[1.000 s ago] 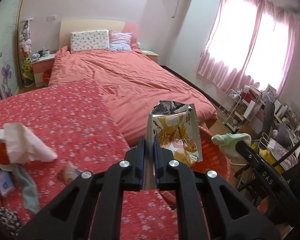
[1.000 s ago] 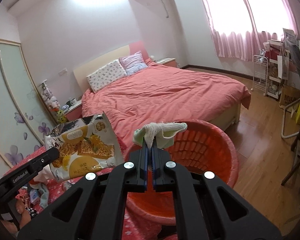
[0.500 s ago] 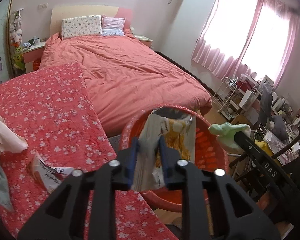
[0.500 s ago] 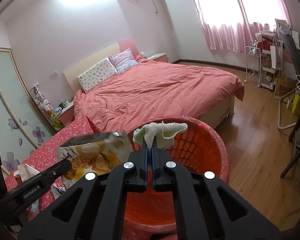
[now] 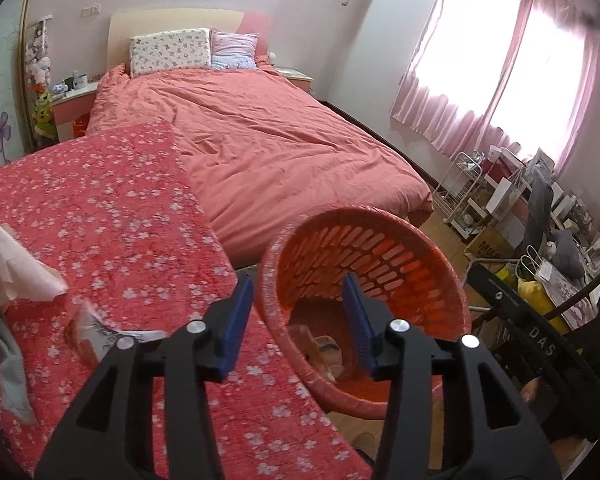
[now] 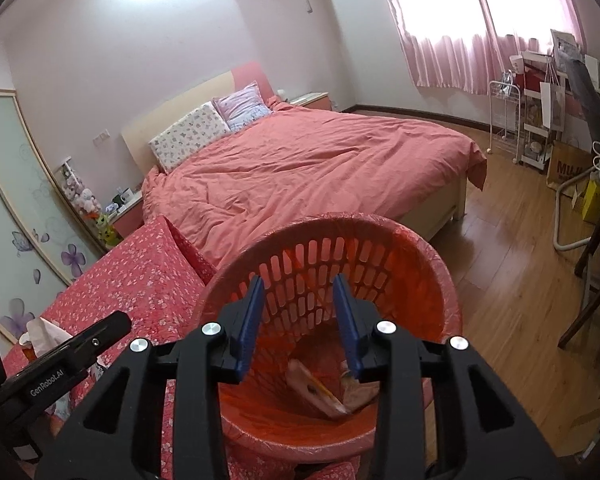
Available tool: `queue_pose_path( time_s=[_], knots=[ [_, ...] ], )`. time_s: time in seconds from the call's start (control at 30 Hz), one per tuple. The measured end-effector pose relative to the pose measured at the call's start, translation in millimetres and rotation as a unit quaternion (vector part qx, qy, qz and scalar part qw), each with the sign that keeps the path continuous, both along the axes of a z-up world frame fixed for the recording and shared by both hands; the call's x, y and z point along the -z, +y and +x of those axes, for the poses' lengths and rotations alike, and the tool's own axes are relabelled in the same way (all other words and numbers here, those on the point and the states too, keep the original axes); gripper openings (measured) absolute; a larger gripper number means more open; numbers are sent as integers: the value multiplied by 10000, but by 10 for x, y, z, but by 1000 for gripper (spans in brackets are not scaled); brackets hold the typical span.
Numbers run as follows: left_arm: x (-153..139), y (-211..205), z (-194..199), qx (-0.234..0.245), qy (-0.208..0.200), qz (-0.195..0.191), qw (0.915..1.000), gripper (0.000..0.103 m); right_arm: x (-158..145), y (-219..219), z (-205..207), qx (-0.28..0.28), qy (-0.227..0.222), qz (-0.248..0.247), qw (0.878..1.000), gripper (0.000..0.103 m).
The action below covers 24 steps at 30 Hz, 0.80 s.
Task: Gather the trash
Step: 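Open both tools to drop the items into the orange basket, then move both open tools back over the items on the bed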
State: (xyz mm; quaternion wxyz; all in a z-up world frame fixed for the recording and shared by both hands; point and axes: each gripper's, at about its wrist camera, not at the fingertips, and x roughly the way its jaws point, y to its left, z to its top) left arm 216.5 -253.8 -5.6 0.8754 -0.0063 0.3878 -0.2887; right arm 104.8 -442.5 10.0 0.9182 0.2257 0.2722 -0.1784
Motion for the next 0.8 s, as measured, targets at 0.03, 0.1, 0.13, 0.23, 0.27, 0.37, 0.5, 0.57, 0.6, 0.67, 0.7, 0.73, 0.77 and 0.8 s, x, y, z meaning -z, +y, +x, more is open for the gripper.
queue_pose_path(
  time_s=[0.03, 0.1, 0.13, 0.23, 0.27, 0.37, 0.5, 0.57, 0.6, 0.67, 0.7, 0.73, 0.77, 0.8],
  knots=[
    [-12, 34, -14, -26, -30, 19, 10000, 53, -19, 19, -8, -7, -5, -25, 10000, 37],
    [-38, 157, -46, -113, -101, 49, 9999, 56, -47, 60, -22, -33, -9, -60, 10000, 37],
    [-54, 213, -60, -154, -135, 64, 9998, 58, -47, 88, -16, -45, -6, -78, 10000, 37],
    [-125, 423, -147, -275, -282, 130, 9991, 62, -63, 183, -26, -109, 11, -159, 9998, 37],
    [-150, 512, -185, -324, -354, 157, 9987, 63, -65, 217, -32, -139, 13, -184, 9997, 37],
    [-212, 799, -298, -472, -525, 213, 9973, 65, -77, 354, -35, -259, 11, -236, 9994, 37],
    [-264, 1174, -410, -714, -682, 279, 9947, 66, -93, 608, -22, -484, 26, -295, 9984, 37],
    [-278, 1388, -463, -852, -725, 284, 9933, 67, -97, 740, -15, -616, 23, -312, 9976, 37],
    [-282, 1506, -492, -939, -751, 299, 9923, 67, -95, 828, -7, -706, 22, -322, 9970, 37],
    [-286, 1734, -552, -1104, -801, 310, 9902, 67, -89, 929, -17, -822, 26, -324, 9961, 37],
    [-284, 1860, -580, -1198, -817, 331, 9889, 67, -75, 1011, -6, -918, 40, -298, 9953, 37],
    [-276, 1962, -600, -1264, -825, 344, 9879, 67, -63, 1070, 3, -968, 52, -282, 9949, 37],
    [-263, 2112, -633, -1371, -827, 364, 9864, 67, -46, 1129, 16, -1025, 71, -261, 9944, 37],
    [-249, 2202, -663, -1439, -832, 372, 9854, 67, -21, 1195, 28, -1078, 95, -245, 9938, 37]
  ],
)
